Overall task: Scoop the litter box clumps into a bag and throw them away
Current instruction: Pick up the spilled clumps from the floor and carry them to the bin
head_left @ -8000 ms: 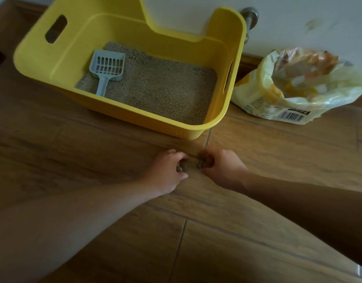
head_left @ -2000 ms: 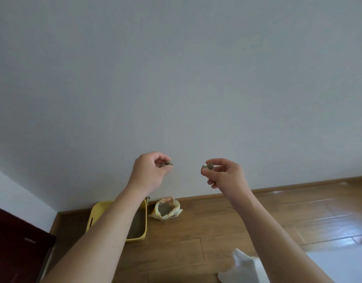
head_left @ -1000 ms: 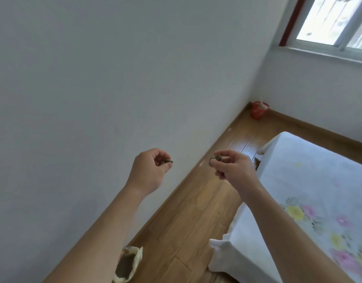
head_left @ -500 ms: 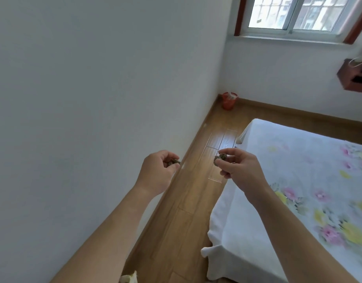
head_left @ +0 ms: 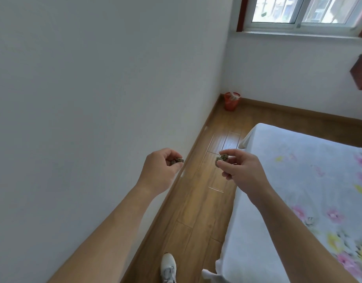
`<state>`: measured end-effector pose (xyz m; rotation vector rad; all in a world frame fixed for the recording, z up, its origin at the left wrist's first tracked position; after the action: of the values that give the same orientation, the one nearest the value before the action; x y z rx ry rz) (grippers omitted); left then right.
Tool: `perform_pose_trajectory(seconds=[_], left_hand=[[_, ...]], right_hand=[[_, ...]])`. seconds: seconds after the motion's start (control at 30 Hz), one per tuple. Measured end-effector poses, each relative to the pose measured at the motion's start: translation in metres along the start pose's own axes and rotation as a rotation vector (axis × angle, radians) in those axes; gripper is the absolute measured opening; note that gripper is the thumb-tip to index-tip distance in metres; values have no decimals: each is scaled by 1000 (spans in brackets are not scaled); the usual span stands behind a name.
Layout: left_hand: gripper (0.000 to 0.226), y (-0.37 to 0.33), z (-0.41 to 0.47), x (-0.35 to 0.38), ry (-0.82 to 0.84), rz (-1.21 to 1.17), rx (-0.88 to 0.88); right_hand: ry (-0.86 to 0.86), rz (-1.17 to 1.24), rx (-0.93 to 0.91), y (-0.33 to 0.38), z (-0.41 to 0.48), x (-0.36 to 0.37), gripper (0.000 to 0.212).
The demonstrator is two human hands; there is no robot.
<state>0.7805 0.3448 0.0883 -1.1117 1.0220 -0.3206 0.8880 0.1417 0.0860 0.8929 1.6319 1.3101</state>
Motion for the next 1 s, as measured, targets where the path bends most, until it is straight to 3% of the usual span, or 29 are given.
perform_pose_trajectory(seconds=[0.33,0.67,1.0], left_hand=[[15,4,149,40,122,-70,77],[20,-27,279,130,300,-79,181],[9,-78,429,213,229,-41,217]], right_hand=[[-197,-109,-27,4,112,2,21],[-368,-133,27,-6,221,-43,21],[-341,-167,16,4,397,-111,22]])
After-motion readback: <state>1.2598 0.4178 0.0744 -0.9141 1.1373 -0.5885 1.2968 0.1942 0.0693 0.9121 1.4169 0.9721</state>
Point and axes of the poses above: each hand's wrist, its own z-axis towards the middle knuckle, its own x-axis out of the palm, y = z × x, the point moved 4 cm from there along z, towards the middle knuckle, and after that the axes turned 4 degrees about -y, right-handed, at the moved point
